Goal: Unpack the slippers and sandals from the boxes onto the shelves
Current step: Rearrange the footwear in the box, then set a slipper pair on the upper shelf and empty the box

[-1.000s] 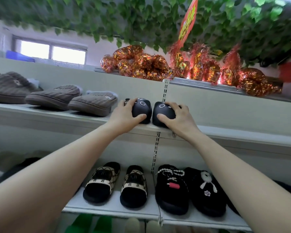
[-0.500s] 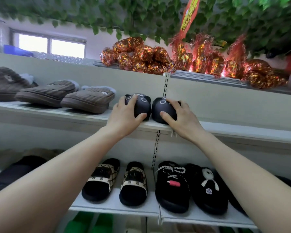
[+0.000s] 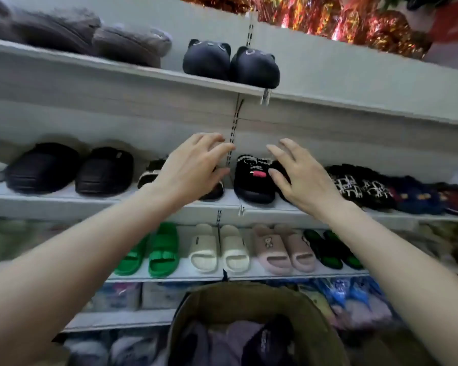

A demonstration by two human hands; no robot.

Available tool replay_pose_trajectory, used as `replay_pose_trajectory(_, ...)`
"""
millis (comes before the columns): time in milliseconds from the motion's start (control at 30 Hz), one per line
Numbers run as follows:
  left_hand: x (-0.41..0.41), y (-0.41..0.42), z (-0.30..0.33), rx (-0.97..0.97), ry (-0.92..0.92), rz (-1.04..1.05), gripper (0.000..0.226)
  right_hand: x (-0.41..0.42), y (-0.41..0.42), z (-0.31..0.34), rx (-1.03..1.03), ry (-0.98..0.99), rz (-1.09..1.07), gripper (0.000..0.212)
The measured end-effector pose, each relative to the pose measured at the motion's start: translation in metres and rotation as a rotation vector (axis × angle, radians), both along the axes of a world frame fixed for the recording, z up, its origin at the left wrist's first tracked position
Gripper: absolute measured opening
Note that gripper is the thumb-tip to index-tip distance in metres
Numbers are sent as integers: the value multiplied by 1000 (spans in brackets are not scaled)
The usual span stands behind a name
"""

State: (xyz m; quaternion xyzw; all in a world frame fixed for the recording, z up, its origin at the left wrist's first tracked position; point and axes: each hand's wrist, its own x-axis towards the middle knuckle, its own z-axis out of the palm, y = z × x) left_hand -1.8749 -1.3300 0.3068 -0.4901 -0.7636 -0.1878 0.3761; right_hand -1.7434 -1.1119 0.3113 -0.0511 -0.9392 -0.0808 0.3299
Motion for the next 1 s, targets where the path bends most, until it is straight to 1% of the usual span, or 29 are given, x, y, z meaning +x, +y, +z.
replay_pose_trajectory(133, 27, -3, -60, -108, -51, -71, 47, 45, -14, -69, 24, -131, -8, 55)
replay_pose_trajectory(233, 49, -2, -105, -200, -125, -104, 48, 74, -22, -116, 18, -219, -12, 55)
replay_pose_trajectory(300, 64, 0, -134, -227, -200, -126, 48, 88, -24, -145, -34, -274, -9, 54)
replay_pose_trajectory(500, 96, 12, -236, -274, -457, -117, 46, 119, -13, -243, -280, -380, -22, 49)
replay_pose_trajectory(567, 106, 11, -279, -306, -555, -86, 48, 126, -10, -281, -389, -471, -30, 46)
replay_pose_trajectory(633, 116, 6, -319, -372, -647, -36, 45, 132, -11, -320, -463, -607, -4, 43)
replay_pose_trajectory(733, 130, -2, -368, -520, -808, 65, 50, 134, -14, -378, -446, -733, 155, 39)
replay_pose_trajectory(800, 134, -5, -389, -594, -904, 135, 55, 129, -18, -409, -428, -813, 223, 38)
replay_pose_trajectory(900, 131, -4, -413, -682, -974, 238, 58, 107, -25, -438, -400, -887, 303, 38)
replay_pose_trajectory(1000, 119, 2, -432, -820, -1020, 341, 60, 88, -34, -463, -350, -1030, 344, 42)
